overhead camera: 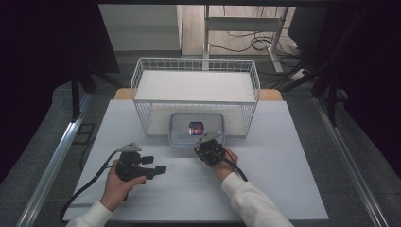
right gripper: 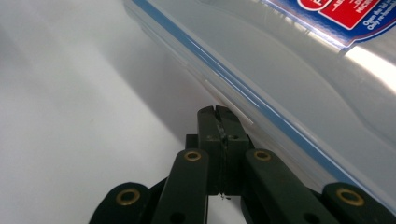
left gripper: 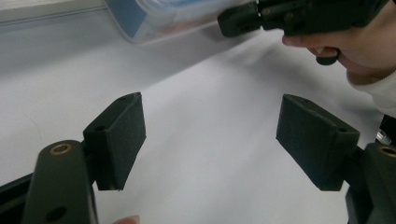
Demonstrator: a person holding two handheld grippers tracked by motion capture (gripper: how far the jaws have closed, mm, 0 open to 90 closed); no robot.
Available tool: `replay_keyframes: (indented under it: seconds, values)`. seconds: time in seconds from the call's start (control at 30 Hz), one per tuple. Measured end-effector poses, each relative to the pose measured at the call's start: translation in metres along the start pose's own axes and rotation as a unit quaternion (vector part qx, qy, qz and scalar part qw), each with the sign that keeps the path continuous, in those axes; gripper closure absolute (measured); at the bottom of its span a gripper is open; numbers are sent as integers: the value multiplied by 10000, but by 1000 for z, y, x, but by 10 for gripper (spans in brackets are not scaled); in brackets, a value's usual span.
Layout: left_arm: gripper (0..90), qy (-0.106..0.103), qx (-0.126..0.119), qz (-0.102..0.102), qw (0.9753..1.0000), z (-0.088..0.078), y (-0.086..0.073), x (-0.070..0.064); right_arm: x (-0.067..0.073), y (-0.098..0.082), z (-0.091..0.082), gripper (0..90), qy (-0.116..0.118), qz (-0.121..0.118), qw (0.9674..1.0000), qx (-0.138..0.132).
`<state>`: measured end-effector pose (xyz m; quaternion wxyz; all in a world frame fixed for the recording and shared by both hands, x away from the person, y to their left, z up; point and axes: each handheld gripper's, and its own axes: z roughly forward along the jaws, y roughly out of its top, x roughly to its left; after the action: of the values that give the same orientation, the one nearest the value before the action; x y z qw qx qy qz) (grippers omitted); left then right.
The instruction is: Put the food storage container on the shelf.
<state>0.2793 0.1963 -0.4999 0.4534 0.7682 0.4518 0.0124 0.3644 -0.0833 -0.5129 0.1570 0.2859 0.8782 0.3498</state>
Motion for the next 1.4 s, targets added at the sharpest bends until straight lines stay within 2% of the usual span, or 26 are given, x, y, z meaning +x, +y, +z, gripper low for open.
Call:
replay_keyframes:
  seconds: [0.03,0.1,0.2,0.33,0.4,0.47,0.57,0.6,0.63,0.7,0.73,0.87,0.9,1.0,1.03,1.07,1.13,1.2,1.27,1.37,1.4]
  values:
    - [233,21,9,11,10000,0,0,0,-2,3,-1,892,13,63,9999,-111]
    - [233,19,6,-6,10000,1,0,1,-2,5,-2,892,19,98,9998,-146]
    - [233,15,8,-29,10000,1,1,2,-3,14,-5,892,-89,174,9994,-291]
    - [233,-1,4,-43,10000,1,1,2,-6,20,-3,892,-180,235,9992,-255]
    - [233,-37,-4,-54,10000,0,1,1,-8,23,2,892,-183,421,9985,-285]
    - [233,-37,-4,-50,10000,0,1,1,-9,25,4,892,-218,429,9984,-288]
    - [232,-39,-20,-52,10000,-1,1,1,-16,29,8,892,-328,628,9970,-296]
    - [232,-39,-20,-52,10000,-1,1,1,-16,29,8,892,-328,628,9970,-296]
    - [232,-55,-31,-63,10000,-2,1,1,-22,30,10,892,-416,745,9959,-288]
    - [232,-80,-51,-85,9999,-3,2,1,-24,30,10,892,-450,782,9955,-285]
    - [232,-86,-55,-89,9999,-3,2,2,-28,31,10,892,-466,883,9945,-305]
    - [232,-122,-80,-106,9998,-3,4,4,-36,33,12,892,-583,876,9941,-274]
    - [232,-91,-87,-115,9999,-3,4,5,-40,34,13,891,-583,937,9935,-279]
    - [225,49,-20,-8,10000,-6,1,3,-42,33,15,892,-504,1063,9925,-331]
    - [225,49,-20,-8,10000,-6,1,3,-41,33,16,892,-511,1044,9927,-324]
    - [227,-49,-67,-98,9999,-7,-1,2,-40,34,16,892,-517,998,9932,-311]
    - [227,-117,-144,-177,9997,-7,0,3,-36,34,12,892,-537,959,9933,-363]
    - [228,-101,-160,-181,9997,-7,1,3,-34,34,9,892,-529,942,9934,-383]
    - [227,-33,-188,-136,9997,-10,-1,3,-28,30,-8,892,-446,757,9951,-447]
    - [228,-29,-236,-196,9995,-13,-2,5,-23,17,-32,891,-255,583,9969,-452]
    - [229,-29,-236,-196,9995,-13,-2,5,-23,17,-32,891,-255,583,9969,-452]
